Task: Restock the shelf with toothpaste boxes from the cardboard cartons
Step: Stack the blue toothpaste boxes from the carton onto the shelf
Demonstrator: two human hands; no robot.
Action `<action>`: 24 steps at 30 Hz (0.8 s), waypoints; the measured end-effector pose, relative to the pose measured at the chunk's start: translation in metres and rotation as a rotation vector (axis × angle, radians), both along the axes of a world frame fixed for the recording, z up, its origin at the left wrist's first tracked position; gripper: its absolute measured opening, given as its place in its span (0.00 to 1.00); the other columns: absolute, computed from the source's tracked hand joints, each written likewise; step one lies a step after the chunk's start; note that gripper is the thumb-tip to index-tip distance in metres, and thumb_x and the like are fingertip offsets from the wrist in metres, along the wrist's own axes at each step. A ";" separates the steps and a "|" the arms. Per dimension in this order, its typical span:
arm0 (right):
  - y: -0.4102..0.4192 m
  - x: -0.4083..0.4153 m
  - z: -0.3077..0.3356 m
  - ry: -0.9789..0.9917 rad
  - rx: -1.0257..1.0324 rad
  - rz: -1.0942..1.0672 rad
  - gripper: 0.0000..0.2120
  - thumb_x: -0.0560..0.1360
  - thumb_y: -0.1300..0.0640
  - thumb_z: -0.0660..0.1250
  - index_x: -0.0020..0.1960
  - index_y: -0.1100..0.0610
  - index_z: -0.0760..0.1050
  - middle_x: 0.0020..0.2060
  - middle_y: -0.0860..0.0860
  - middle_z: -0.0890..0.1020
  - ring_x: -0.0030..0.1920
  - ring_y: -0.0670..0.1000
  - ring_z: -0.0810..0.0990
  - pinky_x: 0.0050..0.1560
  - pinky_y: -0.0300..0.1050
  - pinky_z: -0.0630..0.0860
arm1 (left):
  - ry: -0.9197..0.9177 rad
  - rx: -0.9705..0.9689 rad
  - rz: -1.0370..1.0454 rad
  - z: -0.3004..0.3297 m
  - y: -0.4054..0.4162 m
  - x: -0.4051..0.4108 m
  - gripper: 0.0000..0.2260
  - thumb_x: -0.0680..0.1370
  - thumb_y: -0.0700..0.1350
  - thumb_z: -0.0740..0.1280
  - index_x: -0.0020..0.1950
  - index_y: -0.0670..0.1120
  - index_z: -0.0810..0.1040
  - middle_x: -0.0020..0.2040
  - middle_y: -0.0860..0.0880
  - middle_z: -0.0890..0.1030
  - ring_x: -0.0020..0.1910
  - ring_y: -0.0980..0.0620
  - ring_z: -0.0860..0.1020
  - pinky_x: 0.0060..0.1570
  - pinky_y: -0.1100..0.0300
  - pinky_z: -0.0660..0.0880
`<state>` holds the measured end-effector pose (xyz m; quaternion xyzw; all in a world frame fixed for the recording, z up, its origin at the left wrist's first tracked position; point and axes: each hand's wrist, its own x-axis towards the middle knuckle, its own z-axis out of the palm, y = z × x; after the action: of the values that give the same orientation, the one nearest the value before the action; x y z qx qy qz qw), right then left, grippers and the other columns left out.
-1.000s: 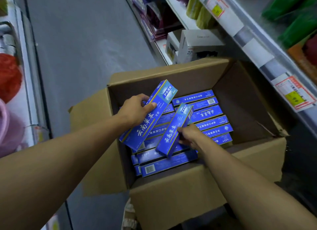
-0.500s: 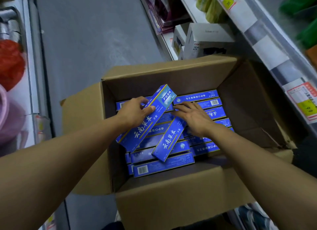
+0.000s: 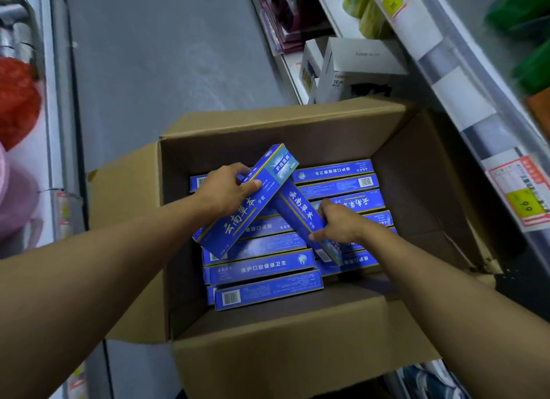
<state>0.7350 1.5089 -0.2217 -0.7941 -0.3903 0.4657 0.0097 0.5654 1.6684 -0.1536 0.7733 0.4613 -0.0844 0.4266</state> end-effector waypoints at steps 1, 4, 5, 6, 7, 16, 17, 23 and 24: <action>-0.001 -0.001 0.000 0.048 -0.006 -0.044 0.23 0.67 0.52 0.76 0.49 0.56 0.64 0.46 0.52 0.76 0.44 0.53 0.75 0.41 0.46 0.71 | -0.001 0.006 0.002 0.000 0.001 0.001 0.15 0.78 0.52 0.64 0.62 0.48 0.75 0.50 0.45 0.81 0.46 0.47 0.79 0.46 0.59 0.72; -0.005 -0.007 -0.005 0.125 0.004 -0.100 0.26 0.62 0.53 0.79 0.44 0.53 0.61 0.39 0.48 0.73 0.37 0.49 0.71 0.36 0.44 0.67 | 0.006 0.021 0.004 0.000 0.004 0.001 0.15 0.78 0.52 0.65 0.62 0.48 0.76 0.51 0.44 0.81 0.46 0.47 0.79 0.44 0.61 0.71; -0.006 -0.010 -0.007 0.126 0.006 -0.105 0.27 0.62 0.53 0.79 0.44 0.53 0.61 0.39 0.48 0.73 0.37 0.49 0.70 0.36 0.45 0.66 | 0.009 0.030 -0.002 -0.001 0.005 0.001 0.15 0.78 0.52 0.65 0.62 0.48 0.76 0.51 0.44 0.81 0.47 0.47 0.79 0.44 0.61 0.70; -0.006 -0.013 -0.008 0.128 0.012 -0.109 0.27 0.61 0.53 0.79 0.45 0.53 0.61 0.39 0.48 0.73 0.37 0.49 0.70 0.35 0.45 0.67 | 0.011 0.035 -0.008 -0.001 0.005 0.000 0.15 0.78 0.53 0.64 0.62 0.49 0.76 0.51 0.44 0.81 0.48 0.47 0.79 0.44 0.61 0.70; -0.006 -0.015 -0.008 0.134 0.024 -0.122 0.27 0.62 0.53 0.79 0.46 0.54 0.61 0.40 0.49 0.73 0.37 0.48 0.70 0.36 0.45 0.67 | 0.010 0.034 -0.014 -0.001 0.006 0.000 0.15 0.78 0.53 0.64 0.62 0.49 0.75 0.52 0.45 0.81 0.49 0.47 0.79 0.44 0.61 0.70; -0.018 -0.013 0.031 0.045 0.208 -0.344 0.15 0.73 0.53 0.70 0.54 0.56 0.68 0.43 0.50 0.76 0.44 0.53 0.76 0.46 0.46 0.70 | -0.109 -0.015 -0.005 0.024 0.009 -0.003 0.13 0.74 0.53 0.69 0.55 0.49 0.80 0.46 0.48 0.82 0.43 0.51 0.79 0.43 0.59 0.73; -0.022 -0.014 0.041 0.002 0.212 -0.365 0.15 0.74 0.52 0.68 0.56 0.56 0.69 0.43 0.49 0.75 0.44 0.53 0.75 0.43 0.44 0.68 | -0.135 -0.025 -0.003 0.029 0.010 -0.002 0.13 0.74 0.53 0.70 0.54 0.48 0.80 0.46 0.47 0.82 0.42 0.52 0.78 0.43 0.59 0.73; -0.048 -0.014 0.104 -0.271 0.268 -0.388 0.14 0.79 0.47 0.57 0.52 0.55 0.75 0.46 0.56 0.80 0.53 0.58 0.77 0.48 0.46 0.69 | -0.298 -0.078 -0.086 0.085 0.015 0.001 0.09 0.77 0.50 0.66 0.50 0.46 0.81 0.45 0.42 0.84 0.39 0.47 0.80 0.48 0.50 0.78; -0.053 -0.015 0.117 -0.301 0.282 -0.389 0.15 0.80 0.47 0.56 0.52 0.56 0.76 0.49 0.57 0.81 0.55 0.58 0.77 0.50 0.47 0.70 | -0.305 -0.059 -0.119 0.097 0.017 0.001 0.08 0.78 0.49 0.65 0.49 0.46 0.81 0.46 0.42 0.84 0.38 0.48 0.79 0.47 0.52 0.77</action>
<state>0.7200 1.4562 -0.1047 -0.9052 -0.2883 0.2732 0.1513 0.5665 1.6858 -0.0569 0.7901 0.3420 -0.0046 0.5086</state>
